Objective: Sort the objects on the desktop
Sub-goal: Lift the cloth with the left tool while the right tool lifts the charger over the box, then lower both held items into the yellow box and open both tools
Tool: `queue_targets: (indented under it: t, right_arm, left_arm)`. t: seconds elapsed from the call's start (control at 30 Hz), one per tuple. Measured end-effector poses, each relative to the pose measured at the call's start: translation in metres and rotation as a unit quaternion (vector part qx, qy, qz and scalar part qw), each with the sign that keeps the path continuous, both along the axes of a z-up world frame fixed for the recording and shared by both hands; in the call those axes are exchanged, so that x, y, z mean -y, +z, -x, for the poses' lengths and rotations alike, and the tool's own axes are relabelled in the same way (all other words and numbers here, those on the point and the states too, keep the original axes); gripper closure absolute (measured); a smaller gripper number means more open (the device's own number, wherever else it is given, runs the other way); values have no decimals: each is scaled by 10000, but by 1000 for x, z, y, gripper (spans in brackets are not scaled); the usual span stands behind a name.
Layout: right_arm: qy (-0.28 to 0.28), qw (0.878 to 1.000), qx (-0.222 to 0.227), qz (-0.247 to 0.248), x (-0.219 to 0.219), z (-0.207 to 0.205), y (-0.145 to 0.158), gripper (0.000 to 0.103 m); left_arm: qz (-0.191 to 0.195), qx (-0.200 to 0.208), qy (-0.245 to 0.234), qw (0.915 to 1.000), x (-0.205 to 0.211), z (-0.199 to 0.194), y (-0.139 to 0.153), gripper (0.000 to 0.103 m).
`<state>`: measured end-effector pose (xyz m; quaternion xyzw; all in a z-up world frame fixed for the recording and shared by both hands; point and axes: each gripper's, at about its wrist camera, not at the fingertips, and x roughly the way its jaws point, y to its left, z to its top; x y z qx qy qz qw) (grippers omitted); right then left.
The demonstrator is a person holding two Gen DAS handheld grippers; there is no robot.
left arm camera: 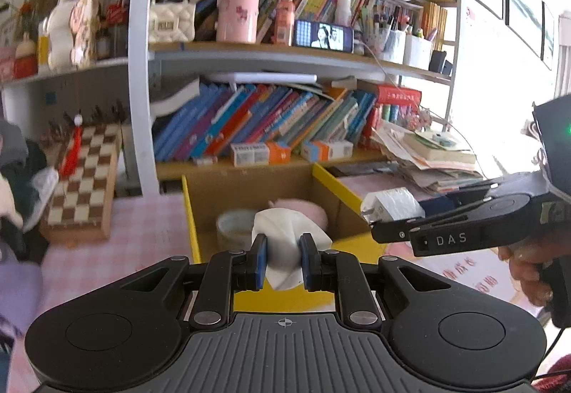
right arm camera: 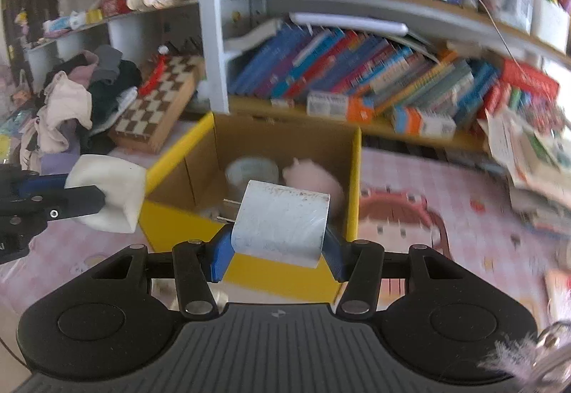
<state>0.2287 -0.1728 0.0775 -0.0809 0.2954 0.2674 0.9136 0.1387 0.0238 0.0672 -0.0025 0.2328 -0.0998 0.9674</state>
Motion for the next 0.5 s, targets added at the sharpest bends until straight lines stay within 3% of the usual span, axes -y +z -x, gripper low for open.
queue_targets:
  t: [0.23,0.5]
  right_arm:
    - [474,9983,149,320,-19,-41,7,53]
    - [1118,9892,-45,942,-43,-86,-15,53]
  left_arm:
    - [-187,-54,92,9998,0,-39,2,85]
    - [-533,-299,144,9980,2,-86,-9,85]
